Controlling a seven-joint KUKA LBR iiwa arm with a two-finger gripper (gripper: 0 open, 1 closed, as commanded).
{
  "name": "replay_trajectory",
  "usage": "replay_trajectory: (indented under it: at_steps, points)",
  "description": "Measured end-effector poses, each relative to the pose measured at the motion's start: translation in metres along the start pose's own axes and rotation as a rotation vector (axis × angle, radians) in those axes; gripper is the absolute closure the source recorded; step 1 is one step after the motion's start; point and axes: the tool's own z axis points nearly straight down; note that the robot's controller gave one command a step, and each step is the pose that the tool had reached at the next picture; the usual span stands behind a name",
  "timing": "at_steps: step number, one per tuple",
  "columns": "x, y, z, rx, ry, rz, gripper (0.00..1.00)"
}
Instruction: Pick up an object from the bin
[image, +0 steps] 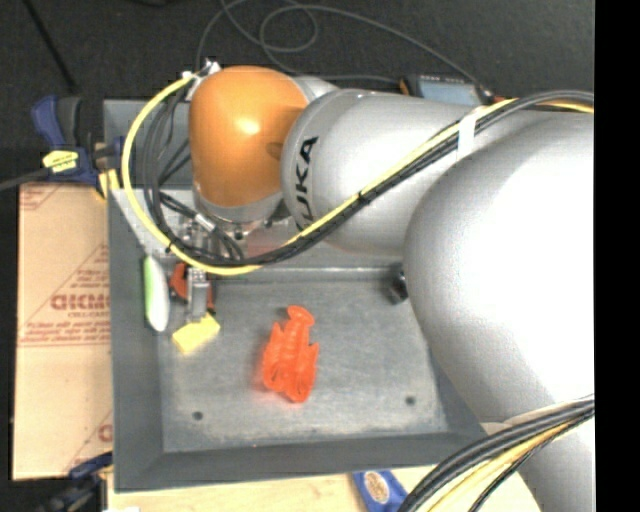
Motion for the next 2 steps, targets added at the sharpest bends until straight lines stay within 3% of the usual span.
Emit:
replay_trajectory:
  at_steps: [1,2]
  points:
    - [-0.002,-0.001,-0.005,-0.002,-0.008,0.003,0.00]
    - [0.012,-0.041,0.028,-0.002,-0.012,-0.069,0.00]
